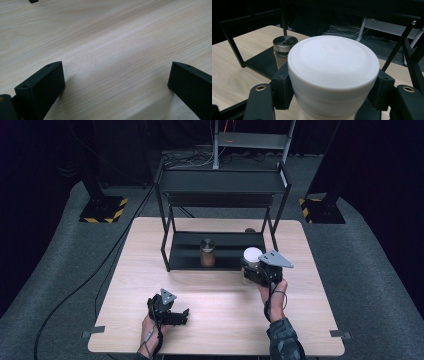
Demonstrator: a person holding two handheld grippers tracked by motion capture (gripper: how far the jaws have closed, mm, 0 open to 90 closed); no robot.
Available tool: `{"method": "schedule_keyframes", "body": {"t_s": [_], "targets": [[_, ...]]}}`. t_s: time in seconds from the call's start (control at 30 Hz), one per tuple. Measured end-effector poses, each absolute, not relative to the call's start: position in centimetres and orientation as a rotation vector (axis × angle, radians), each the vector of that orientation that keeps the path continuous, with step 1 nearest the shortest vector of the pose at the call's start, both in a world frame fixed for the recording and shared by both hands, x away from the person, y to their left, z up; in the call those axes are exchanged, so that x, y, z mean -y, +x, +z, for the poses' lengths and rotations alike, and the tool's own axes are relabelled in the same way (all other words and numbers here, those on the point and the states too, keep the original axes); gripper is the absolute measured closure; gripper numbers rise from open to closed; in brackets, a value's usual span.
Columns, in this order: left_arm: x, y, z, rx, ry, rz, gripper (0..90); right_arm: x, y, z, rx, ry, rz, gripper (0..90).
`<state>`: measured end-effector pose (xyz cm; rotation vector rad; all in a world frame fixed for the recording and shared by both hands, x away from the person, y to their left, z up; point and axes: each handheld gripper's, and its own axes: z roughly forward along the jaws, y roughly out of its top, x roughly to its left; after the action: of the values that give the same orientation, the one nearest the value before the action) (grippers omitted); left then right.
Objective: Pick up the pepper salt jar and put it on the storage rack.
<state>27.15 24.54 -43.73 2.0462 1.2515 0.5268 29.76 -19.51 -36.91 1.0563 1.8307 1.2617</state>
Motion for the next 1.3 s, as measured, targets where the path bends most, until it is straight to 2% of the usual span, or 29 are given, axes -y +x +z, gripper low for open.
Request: {"method": "schedule_keyframes", "body": {"t_s": [1.3], "targets": [[-24.6,27.1,-43.7,-1.249,2.047,0.526,0.4,18.0,33.5,-36.6,-1.858,1.039,1.249,33.2]]}}
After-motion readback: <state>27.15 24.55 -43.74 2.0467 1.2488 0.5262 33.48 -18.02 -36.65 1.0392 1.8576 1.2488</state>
